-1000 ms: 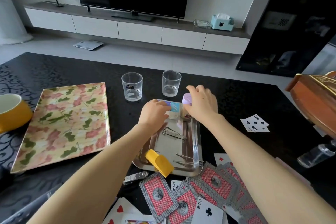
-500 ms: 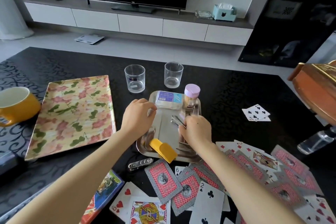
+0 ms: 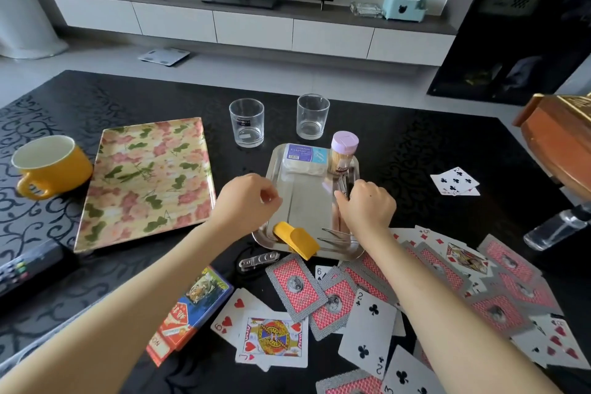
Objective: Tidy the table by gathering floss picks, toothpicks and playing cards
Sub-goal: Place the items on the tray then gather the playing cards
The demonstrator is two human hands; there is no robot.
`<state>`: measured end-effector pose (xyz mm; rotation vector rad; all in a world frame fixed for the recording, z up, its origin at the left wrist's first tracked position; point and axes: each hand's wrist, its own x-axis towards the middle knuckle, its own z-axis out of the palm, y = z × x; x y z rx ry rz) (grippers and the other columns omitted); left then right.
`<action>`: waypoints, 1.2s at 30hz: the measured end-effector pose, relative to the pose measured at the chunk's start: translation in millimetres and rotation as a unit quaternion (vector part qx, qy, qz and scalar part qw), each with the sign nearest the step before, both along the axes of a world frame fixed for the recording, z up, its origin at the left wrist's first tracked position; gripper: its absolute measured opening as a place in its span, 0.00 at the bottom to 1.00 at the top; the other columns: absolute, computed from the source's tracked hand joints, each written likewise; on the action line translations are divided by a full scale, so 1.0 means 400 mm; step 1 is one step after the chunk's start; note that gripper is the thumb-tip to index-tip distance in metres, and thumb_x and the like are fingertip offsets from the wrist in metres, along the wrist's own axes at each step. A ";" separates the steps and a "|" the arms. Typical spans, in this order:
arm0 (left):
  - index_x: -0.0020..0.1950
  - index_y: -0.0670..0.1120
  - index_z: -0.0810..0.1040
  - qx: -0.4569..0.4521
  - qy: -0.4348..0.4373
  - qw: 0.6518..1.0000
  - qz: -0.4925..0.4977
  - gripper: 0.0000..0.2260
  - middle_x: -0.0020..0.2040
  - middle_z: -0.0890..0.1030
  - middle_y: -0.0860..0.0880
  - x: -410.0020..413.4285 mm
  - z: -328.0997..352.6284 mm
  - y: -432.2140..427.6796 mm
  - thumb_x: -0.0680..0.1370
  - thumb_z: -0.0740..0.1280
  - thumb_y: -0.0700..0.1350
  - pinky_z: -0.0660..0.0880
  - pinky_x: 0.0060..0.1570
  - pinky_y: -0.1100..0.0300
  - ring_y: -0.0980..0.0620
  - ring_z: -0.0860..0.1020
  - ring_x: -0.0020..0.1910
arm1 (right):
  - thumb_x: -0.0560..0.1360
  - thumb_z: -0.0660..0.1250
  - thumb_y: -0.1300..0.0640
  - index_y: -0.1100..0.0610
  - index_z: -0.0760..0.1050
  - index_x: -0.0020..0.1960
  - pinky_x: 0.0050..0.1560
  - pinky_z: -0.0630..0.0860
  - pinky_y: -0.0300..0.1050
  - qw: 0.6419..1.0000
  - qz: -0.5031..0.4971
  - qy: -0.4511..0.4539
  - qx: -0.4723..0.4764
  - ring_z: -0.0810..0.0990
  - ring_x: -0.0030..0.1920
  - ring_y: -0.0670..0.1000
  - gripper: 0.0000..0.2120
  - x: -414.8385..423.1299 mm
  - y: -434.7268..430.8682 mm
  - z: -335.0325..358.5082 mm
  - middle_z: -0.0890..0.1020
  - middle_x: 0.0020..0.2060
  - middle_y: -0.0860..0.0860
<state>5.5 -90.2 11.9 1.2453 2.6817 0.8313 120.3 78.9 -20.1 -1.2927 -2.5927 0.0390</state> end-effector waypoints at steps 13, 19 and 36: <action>0.57 0.45 0.75 -0.213 0.065 0.971 -0.086 0.13 0.54 0.79 0.49 0.125 -0.038 -0.115 0.77 0.65 0.50 0.73 0.49 0.59 0.49 0.77 0.53 | 0.77 0.59 0.54 0.55 0.69 0.33 0.26 0.53 0.39 0.998 0.014 0.066 -0.008 0.66 0.27 0.47 0.14 0.176 -0.082 0.050 0.73 0.28 0.48; 0.55 0.45 0.77 -0.201 0.058 0.976 -0.067 0.08 0.51 0.81 0.48 0.116 -0.016 -0.141 0.77 0.64 0.44 0.73 0.45 0.61 0.49 0.78 0.49 | 0.77 0.59 0.54 0.54 0.69 0.33 0.25 0.53 0.39 0.996 0.023 0.085 -0.027 0.63 0.26 0.44 0.14 0.192 -0.103 0.079 0.72 0.27 0.47; 0.48 0.39 0.74 0.038 -0.358 0.910 0.203 0.12 0.46 0.81 0.43 0.063 -0.022 0.323 0.69 0.73 0.40 0.80 0.49 0.51 0.45 0.82 0.46 | 0.77 0.61 0.52 0.52 0.67 0.32 0.27 0.61 0.40 0.983 0.056 0.131 -0.118 0.67 0.26 0.46 0.15 0.192 -0.006 0.076 0.74 0.26 0.47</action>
